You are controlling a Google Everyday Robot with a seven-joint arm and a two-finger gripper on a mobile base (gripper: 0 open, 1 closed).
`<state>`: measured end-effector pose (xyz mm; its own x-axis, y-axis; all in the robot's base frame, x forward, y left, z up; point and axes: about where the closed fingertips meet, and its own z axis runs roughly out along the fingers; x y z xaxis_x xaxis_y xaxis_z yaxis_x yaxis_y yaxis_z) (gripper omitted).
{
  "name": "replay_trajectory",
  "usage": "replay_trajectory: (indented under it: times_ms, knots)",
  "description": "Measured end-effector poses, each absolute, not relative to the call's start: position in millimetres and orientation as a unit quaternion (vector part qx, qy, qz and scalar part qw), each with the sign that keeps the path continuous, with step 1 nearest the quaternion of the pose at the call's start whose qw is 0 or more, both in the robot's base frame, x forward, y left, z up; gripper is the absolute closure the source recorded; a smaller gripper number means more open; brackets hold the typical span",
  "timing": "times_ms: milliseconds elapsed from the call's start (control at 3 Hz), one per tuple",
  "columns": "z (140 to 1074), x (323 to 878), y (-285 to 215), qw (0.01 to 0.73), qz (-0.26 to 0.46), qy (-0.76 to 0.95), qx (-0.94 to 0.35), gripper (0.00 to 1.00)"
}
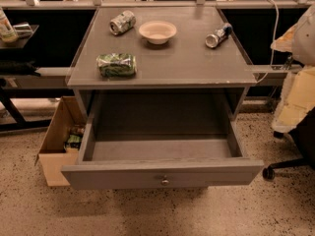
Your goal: Place green can into top drawer
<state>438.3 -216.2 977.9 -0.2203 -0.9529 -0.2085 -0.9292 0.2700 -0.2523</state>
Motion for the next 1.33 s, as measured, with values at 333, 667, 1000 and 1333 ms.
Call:
replay_trajectory:
  times_ms: [333, 667, 1000, 1333]
  knots:
    - [977.9, 438.3, -216.2, 0.162, -0.037, 0.78, -0.603, 0.0]
    - [960.6, 473.6, -203.9, 0.166, -0.035, 0.765, -0.622, 0.0]
    - [937.8, 536.0, -181.5, 0.171, -0.027, 0.737, -0.653, 0.0]
    - [917.9, 608.0, -144.7, 0.189, -0.011, 0.707, -0.681, 0.0]
